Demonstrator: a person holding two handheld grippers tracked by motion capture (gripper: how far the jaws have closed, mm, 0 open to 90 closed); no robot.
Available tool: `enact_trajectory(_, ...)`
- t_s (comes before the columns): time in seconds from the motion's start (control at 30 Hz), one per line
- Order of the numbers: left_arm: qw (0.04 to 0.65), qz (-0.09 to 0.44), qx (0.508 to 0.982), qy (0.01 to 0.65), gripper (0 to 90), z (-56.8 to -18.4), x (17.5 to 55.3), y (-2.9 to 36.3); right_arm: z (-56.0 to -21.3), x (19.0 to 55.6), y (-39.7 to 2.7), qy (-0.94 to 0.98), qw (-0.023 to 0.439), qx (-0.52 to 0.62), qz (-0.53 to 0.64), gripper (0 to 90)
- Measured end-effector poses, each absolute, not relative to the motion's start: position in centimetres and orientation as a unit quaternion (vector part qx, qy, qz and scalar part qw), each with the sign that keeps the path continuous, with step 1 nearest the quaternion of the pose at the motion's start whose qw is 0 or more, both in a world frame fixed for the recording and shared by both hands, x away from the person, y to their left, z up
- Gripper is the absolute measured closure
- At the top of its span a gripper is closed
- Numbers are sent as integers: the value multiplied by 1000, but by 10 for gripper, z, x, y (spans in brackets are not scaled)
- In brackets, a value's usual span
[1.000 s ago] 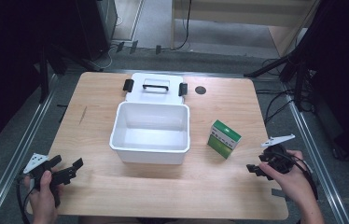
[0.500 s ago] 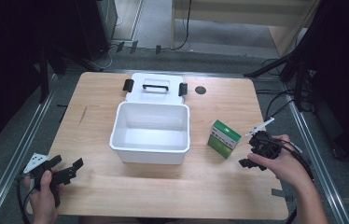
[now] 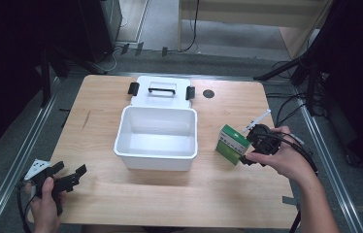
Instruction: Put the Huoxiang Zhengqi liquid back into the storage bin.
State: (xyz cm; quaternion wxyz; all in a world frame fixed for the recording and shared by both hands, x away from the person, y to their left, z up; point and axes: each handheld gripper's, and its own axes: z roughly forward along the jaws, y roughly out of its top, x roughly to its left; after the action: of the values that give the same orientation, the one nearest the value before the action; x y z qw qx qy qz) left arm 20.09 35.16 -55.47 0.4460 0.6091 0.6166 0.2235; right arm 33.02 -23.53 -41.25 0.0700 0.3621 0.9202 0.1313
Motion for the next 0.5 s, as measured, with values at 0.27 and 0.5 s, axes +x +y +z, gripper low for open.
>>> enact_trajectory(0.27,446,222,610,616,45,-555,201,352,-406,338,-220,924,87,352,121,339)
enact_trajectory(0.5,446,222,609,617,45,-555,202,352,-402,345,-210,925,102,347,116,372)
